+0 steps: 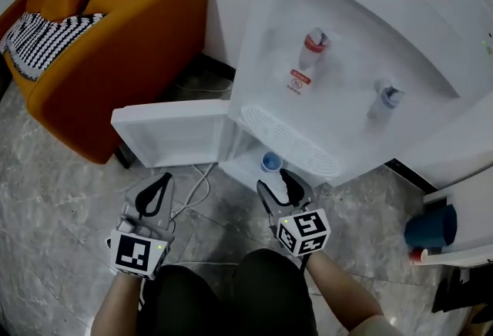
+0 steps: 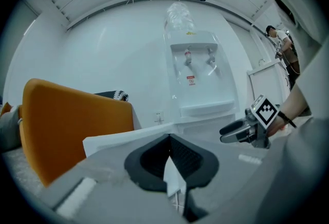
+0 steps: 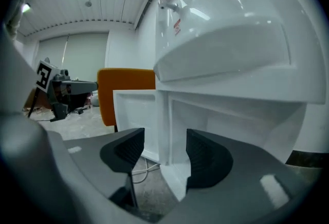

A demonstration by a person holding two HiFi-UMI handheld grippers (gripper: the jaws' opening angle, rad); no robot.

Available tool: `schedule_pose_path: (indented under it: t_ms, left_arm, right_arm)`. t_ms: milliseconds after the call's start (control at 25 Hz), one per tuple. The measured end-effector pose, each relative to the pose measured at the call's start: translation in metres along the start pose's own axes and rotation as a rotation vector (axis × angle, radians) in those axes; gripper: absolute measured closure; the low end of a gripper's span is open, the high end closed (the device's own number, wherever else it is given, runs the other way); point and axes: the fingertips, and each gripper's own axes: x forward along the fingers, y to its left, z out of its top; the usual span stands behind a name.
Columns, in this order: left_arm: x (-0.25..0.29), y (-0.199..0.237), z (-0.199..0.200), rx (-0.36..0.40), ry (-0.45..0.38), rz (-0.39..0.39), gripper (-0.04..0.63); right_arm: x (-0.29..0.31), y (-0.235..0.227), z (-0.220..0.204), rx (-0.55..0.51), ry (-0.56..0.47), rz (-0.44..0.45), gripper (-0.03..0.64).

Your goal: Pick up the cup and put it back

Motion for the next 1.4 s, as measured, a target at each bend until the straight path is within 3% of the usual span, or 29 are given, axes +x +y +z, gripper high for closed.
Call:
schedule_pose_path:
  t_ms: [280,600,720,880,1000,1160,1320,1400]
  left_arm:
    - [0.012,0.004,-0.017,0.013,-0.004,-0.011,0.593]
    - [0.021,0.0,-0.034,0.032,0.007,-0.014,0.594]
    - [0.022,-0.004,-0.04,0.066,0.019,-0.024,0.594]
    - [0.022,-0.009,-0.051,0.049,0.033,-0.032,0.592]
    - [0.026,-0.01,-0.056,0.099,0.024,-0.054,0.593]
    - [0.026,-0.011,-0.059,0.015,0.042,-0.035,0.593]
    - [0.027,-0.009,-0.063,0.041,0.047,-0.039,0.593]
    - [0.026,-0.008,-0.065,0.019,0.048,-0.031,0.593]
  right_arm:
    - [0.041,-0.058,-0.046,0.084,0.013,-0.18,0.26]
    - [0.078,-0.098,-0.102,0.171,0.106,-0.318,0.222]
    - [0.089,-0.105,-0.118,0.175,0.138,-0.347,0.212]
    - [0.098,-0.114,-0.14,0.227,0.175,-0.394,0.206]
    - [0.105,-0.122,-0.15,0.265,0.195,-0.417,0.206]
    - [0.112,-0.129,-0.16,0.256,0.232,-0.426,0.213]
    - [0.113,-0.127,-0.165,0.223,0.25,-0.409,0.265]
    - [0.114,-0.124,-0.165,0.215,0.255,-0.391,0.267]
